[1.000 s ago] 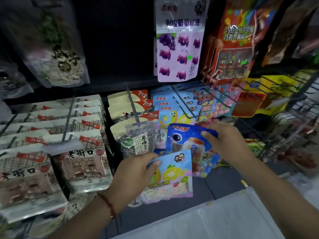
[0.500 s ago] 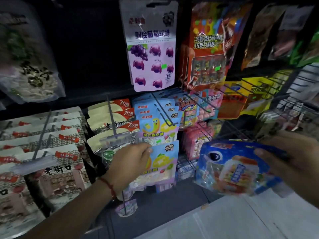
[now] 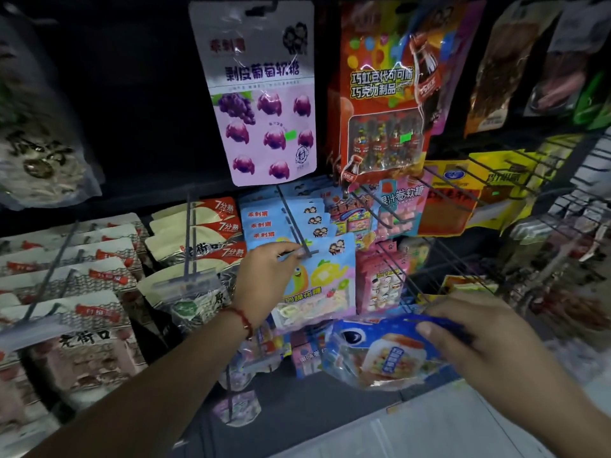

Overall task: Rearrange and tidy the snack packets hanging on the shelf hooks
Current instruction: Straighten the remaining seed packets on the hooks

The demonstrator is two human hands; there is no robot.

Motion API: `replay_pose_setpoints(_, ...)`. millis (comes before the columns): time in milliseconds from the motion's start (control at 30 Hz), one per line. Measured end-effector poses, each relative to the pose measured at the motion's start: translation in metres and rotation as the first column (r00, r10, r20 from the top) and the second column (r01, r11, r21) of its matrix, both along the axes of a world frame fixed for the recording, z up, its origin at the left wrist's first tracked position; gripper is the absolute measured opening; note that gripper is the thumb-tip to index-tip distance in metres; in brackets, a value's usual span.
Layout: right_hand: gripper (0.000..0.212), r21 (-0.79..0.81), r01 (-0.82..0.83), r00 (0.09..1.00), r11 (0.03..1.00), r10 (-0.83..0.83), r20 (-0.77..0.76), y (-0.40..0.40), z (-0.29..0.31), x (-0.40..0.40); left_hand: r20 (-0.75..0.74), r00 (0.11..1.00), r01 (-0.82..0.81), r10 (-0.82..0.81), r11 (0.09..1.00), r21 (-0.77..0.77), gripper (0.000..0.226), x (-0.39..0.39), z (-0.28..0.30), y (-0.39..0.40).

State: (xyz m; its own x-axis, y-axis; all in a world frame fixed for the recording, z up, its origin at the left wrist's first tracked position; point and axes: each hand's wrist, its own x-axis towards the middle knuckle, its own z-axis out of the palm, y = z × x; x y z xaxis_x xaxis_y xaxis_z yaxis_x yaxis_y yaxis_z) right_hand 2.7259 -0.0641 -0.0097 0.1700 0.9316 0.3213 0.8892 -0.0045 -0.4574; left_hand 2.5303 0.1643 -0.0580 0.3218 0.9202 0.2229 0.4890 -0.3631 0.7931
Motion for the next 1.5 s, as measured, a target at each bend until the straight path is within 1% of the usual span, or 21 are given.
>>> replay_pose_setpoints(100,0.015,-0.007,-0.026,0.999,1.000,0.026,-0.019,0.010,-0.009,0.003,-0.009,1.000,-0.018,0.017,0.999,-0.040,0.013,0.004,-0.003,0.006)
replay_pose_setpoints(267,0.014,-0.039,-0.054,0.997,0.998,0.052,-0.054,0.022,-0.022,0.005,-0.059,0.998,-0.013,0.010,0.999,-0.051,0.016,0.009,-0.009,0.012)
replay_pose_setpoints(433,0.014,-0.055,-0.076,0.995,0.996,0.073,-0.064,0.033,-0.038,0.003,-0.092,0.995,-0.026,0.029,0.999,0.032,0.022,0.009,-0.012,0.019)
replay_pose_setpoints(467,0.015,-0.057,-0.077,0.995,0.995,0.074,-0.066,0.035,-0.042,0.002,-0.135,0.990,-0.024,0.038,0.994,0.103,0.023,0.008,-0.013,0.021)
replay_pose_setpoints(500,0.015,-0.059,-0.078,0.995,0.995,0.074,-0.068,0.038,-0.045,0.001,-0.219,0.974,-0.001,0.051,0.975,0.221,0.022,0.007,-0.015,0.023)
replay_pose_setpoints(533,0.015,-0.064,-0.079,0.995,0.995,0.075,-0.070,0.040,-0.049,0.001,-0.333,0.941,0.051,0.068,0.940,0.336,0.020,0.007,-0.018,0.026)
replay_pose_setpoints(567,0.014,-0.070,-0.078,0.995,0.994,0.073,-0.071,0.042,-0.053,0.000,-0.429,0.899,0.111,0.087,0.902,0.417,0.019,0.006,-0.021,0.029)
replay_pose_setpoints(633,0.013,-0.084,-0.078,0.995,0.993,0.073,-0.061,0.045,-0.060,-0.002,-0.553,0.824,0.191,0.126,0.857,0.479,0.032,0.004,-0.026,0.033)
replay_pose_setpoints(700,0.012,-0.096,-0.076,0.996,0.992,0.072,-0.044,0.046,-0.066,-0.004,-0.608,0.779,0.220,0.152,0.842,0.492,0.044,0.000,-0.030,0.031)
replay_pose_setpoints(767,0.017,-0.111,-0.080,0.996,0.991,0.076,-0.047,0.048,-0.072,-0.007,-0.649,0.741,0.238,0.172,0.837,0.493,0.053,-0.007,-0.036,0.020)
replay_pose_setpoints(833,0.022,-0.116,-0.081,0.996,0.990,0.077,-0.041,0.049,-0.078,-0.010,-0.657,0.736,0.271,0.162,0.819,0.506,0.058,-0.019,-0.040,0.004)
replay_pose_setpoints(933,0.018,-0.118,-0.077,0.997,0.990,0.075,-0.024,0.053,-0.091,-0.018,-0.640,0.766,0.348,0.068,0.792,0.501,0.053,-0.044,-0.049,-0.023)
replay_pose_setpoints(1000,0.013,-0.131,-0.075,0.997,0.989,0.077,0.009,0.056,-0.100,-0.025,-0.626,0.779,0.369,-0.013,0.818,0.442,0.053,-0.065,-0.055,-0.039)
replay_pose_setpoints(1100,0.018,-0.150,-0.080,0.995,0.985,0.088,0.053,0.064,-0.111,-0.047,-0.614,0.786,0.385,-0.077,0.837,0.388,0.054,-0.096,-0.062,-0.057)
replay_pose_setpoints(1167,0.019,-0.153,-0.104,0.991,0.983,0.115,0.064,0.069,-0.114,-0.068,-0.610,0.782,0.417,-0.127,0.834,0.362,0.056,-0.115,-0.068,-0.065)
replay_pose_setpoints(1267,0.015,-0.134,-0.156,0.984,0.979,0.166,0.067,0.074,-0.117,-0.112,-0.631,0.753,0.480,-0.185,0.811,0.335,0.060,-0.138,-0.084,-0.073)
replay_pose_setpoints(1300,0.014,-0.142,-0.178,0.981,0.974,0.187,0.057,0.075,-0.119,-0.129,-0.642,0.743,0.501,-0.190,0.794,0.345,0.059,-0.145,-0.091,-0.075)
replay_pose_setpoints(1367,0.012,-0.151,-0.206,0.976,0.967,0.215,0.044,0.077,-0.128,-0.159,-0.629,0.752,0.513,-0.198,0.775,0.370,0.045,-0.157,-0.104,-0.078)
replay_pose_setpoints(1433,0.014,-0.182,-0.203,0.976,0.962,0.214,0.041,0.079,-0.141,-0.182,-0.615,0.769,0.478,-0.172,0.793,0.377,0.031,-0.170,-0.113,-0.078)
replay_pose_setpoints(1500,0.024,-0.218,-0.190,0.979,0.957,0.200,0.029,0.079,-0.152,-0.198,-0.601,0.785,0.442,-0.151,0.815,0.374,0.030,-0.186,-0.122,-0.077)
